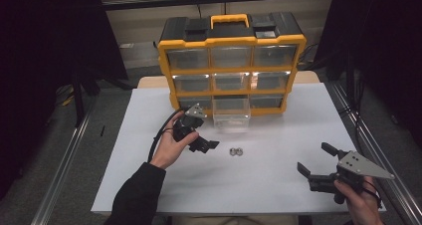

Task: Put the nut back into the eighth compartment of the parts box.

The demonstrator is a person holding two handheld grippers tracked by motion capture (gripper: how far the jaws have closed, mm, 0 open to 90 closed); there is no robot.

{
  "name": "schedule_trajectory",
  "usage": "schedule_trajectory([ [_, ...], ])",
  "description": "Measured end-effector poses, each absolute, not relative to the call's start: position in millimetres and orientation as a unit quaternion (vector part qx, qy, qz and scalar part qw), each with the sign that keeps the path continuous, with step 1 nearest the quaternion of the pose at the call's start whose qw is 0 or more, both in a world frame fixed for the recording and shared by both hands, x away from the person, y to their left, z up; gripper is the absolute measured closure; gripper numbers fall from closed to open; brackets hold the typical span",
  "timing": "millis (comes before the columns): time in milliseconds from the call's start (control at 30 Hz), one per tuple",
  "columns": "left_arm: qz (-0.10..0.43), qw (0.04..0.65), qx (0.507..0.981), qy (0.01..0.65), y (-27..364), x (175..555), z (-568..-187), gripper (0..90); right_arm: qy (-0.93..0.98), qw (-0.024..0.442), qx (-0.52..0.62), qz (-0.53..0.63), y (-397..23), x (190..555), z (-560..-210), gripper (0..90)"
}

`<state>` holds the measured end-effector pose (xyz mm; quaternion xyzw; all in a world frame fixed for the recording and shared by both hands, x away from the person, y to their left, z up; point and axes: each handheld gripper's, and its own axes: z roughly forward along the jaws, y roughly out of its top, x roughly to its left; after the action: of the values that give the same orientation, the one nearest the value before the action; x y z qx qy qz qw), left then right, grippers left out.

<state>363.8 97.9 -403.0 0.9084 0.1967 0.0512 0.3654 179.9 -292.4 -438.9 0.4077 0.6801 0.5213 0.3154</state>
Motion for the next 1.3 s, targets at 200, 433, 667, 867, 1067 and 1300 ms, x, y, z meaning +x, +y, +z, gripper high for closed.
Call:
schedule_trajectory([
  [200,0.033,0.339,0.923,0.179,83,359,-413,4.4,0.679,0.318,0.408,0.521,-292,180,-439,0.1],
  [433,0.016,0.336,0.928,0.159,71,356,-419,4.5,0.679,0.317,0.408,0.521,-292,180,-439,0.1],
  [667,-0.006,0.326,0.931,0.163,58,355,-428,5.5,0.682,0.315,0.407,0.520,-292,180,-439,0.1],
  [867,-0.014,0.315,0.935,0.162,41,358,-430,5.6,0.681,0.315,0.408,0.520,-291,181,-439,0.1],
  [1067,-0.010,0.283,0.949,0.141,30,358,-435,5.6,0.681,0.317,0.408,0.519,-292,181,-439,0.1],
  [1300,-0.020,0.252,0.958,0.135,22,359,-442,5.9,0.680,0.316,0.408,0.520,-292,181,-439,0.1],
])
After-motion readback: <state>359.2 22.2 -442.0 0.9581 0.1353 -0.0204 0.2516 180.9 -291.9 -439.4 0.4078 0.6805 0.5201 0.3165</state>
